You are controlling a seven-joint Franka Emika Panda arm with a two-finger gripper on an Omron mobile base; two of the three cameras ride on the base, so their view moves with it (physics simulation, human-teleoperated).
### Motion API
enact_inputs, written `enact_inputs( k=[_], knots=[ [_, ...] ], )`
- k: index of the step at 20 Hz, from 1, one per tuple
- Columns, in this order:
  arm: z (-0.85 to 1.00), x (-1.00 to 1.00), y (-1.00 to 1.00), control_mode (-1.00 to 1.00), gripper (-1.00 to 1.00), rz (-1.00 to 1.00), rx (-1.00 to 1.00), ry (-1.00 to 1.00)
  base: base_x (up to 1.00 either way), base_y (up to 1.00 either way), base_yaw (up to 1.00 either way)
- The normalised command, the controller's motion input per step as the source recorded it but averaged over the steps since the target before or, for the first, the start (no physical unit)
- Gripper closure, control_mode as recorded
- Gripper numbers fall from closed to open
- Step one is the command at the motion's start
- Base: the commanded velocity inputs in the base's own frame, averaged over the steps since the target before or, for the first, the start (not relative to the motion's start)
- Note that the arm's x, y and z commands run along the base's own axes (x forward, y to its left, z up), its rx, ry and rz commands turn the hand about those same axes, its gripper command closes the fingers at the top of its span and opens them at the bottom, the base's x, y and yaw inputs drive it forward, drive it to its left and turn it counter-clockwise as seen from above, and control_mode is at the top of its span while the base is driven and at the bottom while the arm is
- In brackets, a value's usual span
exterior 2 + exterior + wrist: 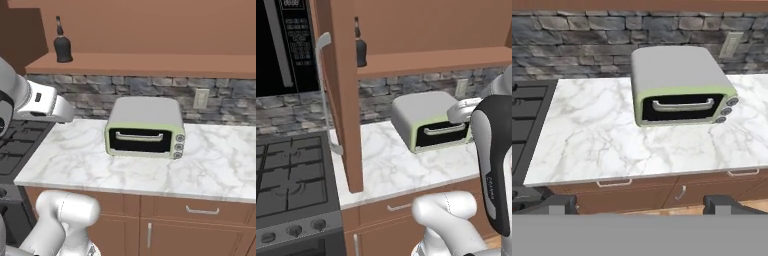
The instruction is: Get the candle and the liquor from the cabinet and move them to the dining counter.
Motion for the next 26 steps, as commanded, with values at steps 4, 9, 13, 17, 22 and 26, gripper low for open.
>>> enact_inputs(
  k=[4, 9, 13, 17, 22, 26],
  knots=[
    [0.0, 0.0, 0.0, 1.0, -1.0, 0.0, 0.0, 0.0, 0.37, -0.3, 0.21],
    [0.0, 0.0, 0.0, 1.0, -1.0, 0.0, 0.0, 0.0, 0.33, -0.18, 0.14],
    [0.0, 0.0, 0.0, 1.0, -1.0, 0.0, 0.0, 0.0, 0.47, -0.19, 0.12],
    [0.0, 0.0, 0.0, 1.0, -1.0, 0.0, 0.0, 0.0, 0.56, -0.21, 0.11],
    [0.0, 0.0, 0.0, 1.0, -1.0, 0.0, 0.0, 0.0, 0.54, -0.22, 0.11],
    [0.0, 0.0, 0.0, 1.0, -1.0, 0.0, 0.0, 0.0, 0.5, -0.18, 0.11]
  ],
)
